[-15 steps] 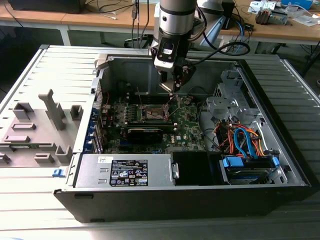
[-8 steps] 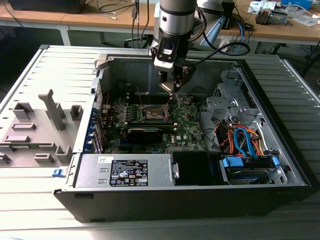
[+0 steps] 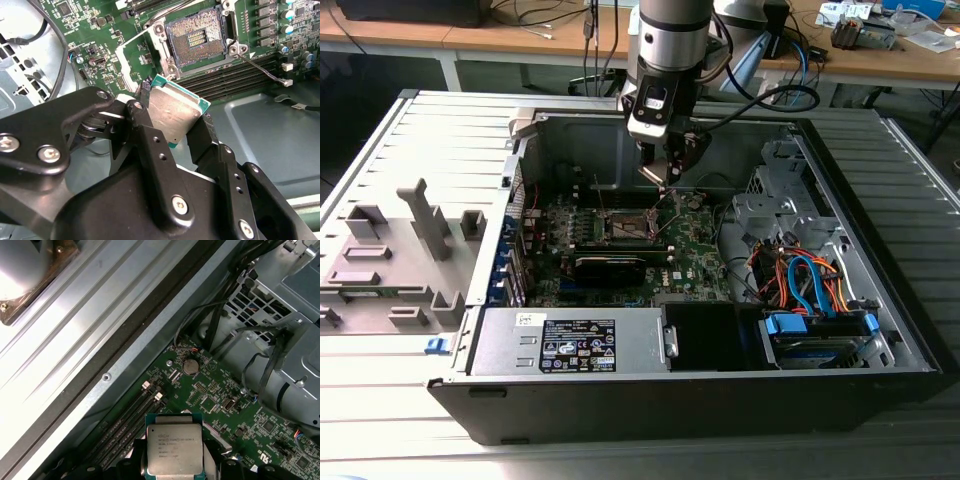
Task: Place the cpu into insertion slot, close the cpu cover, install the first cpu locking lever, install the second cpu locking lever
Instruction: 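Place the cpu into insertion slot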
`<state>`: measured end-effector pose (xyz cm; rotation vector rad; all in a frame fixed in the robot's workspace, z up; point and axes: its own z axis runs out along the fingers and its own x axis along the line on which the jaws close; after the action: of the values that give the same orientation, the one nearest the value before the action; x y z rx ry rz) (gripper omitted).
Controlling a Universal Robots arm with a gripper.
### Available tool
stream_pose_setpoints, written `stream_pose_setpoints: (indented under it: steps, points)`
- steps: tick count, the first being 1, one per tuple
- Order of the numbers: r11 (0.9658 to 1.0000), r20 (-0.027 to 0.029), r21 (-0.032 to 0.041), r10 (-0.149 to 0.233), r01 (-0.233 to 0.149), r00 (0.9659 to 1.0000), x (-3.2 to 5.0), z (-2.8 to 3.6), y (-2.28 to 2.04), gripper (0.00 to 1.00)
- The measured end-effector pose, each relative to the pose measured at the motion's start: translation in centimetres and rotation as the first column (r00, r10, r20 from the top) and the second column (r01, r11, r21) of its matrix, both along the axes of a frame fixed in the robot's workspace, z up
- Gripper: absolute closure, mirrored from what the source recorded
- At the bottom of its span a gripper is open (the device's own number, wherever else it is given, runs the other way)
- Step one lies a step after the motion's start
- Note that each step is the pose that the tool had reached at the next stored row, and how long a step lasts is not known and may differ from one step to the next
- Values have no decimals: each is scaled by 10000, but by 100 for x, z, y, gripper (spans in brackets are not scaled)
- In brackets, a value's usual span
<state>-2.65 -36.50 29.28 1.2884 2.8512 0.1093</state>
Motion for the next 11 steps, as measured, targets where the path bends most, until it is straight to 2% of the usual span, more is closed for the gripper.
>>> stream_pose_setpoints:
  steps: [11]
  points:
    - [10000, -1, 0, -70, 70, 10000, 0, -6, 0, 45]
